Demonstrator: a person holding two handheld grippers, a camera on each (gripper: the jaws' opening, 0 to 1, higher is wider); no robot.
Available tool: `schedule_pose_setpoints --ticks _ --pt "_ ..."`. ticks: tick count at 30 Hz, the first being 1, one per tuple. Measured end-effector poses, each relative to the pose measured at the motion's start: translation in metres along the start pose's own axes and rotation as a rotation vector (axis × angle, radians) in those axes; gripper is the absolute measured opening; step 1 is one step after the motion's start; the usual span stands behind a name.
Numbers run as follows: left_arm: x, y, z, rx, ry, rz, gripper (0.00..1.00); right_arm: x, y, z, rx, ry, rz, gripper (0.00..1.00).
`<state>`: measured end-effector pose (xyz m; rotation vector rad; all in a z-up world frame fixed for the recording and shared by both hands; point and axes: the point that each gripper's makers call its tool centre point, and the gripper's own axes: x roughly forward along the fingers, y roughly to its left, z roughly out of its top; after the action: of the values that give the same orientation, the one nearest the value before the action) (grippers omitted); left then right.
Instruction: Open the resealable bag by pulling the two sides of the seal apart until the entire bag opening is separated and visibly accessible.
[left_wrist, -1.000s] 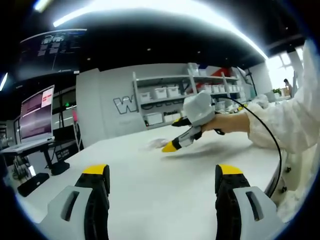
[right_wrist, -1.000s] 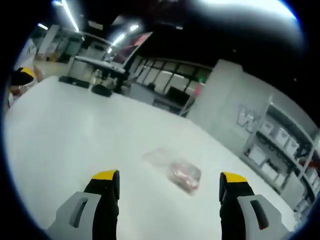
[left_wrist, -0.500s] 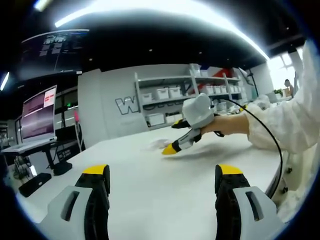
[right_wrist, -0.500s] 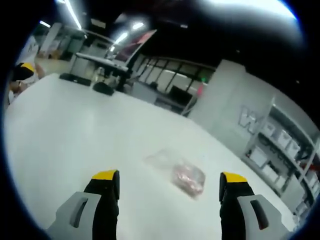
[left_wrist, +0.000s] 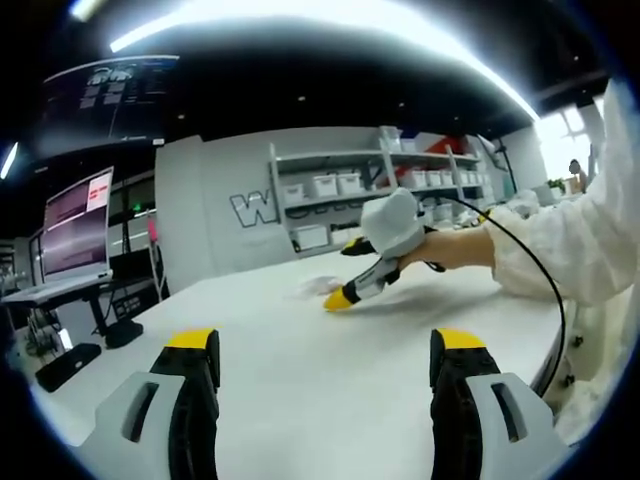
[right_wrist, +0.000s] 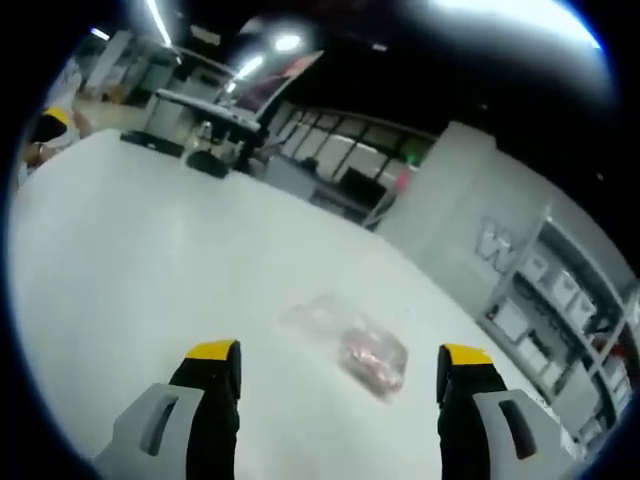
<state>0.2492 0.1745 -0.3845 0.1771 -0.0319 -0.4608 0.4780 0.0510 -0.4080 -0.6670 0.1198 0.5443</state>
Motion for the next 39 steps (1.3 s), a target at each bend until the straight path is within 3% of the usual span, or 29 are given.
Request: schedule_pose_setpoints --ticks 22,39 --pt "0.002 0.001 -0.002 -0.012 0.006 -0.005 0.85 0.025 -0.003 0.010 -0.050 0.004 -0.007 0.79" --pt "0.002 0.002 -0.002 -0.009 0.005 -0.004 0.85 0.032 -0.005 0.011 -0.062 0.007 -0.015 0.76"
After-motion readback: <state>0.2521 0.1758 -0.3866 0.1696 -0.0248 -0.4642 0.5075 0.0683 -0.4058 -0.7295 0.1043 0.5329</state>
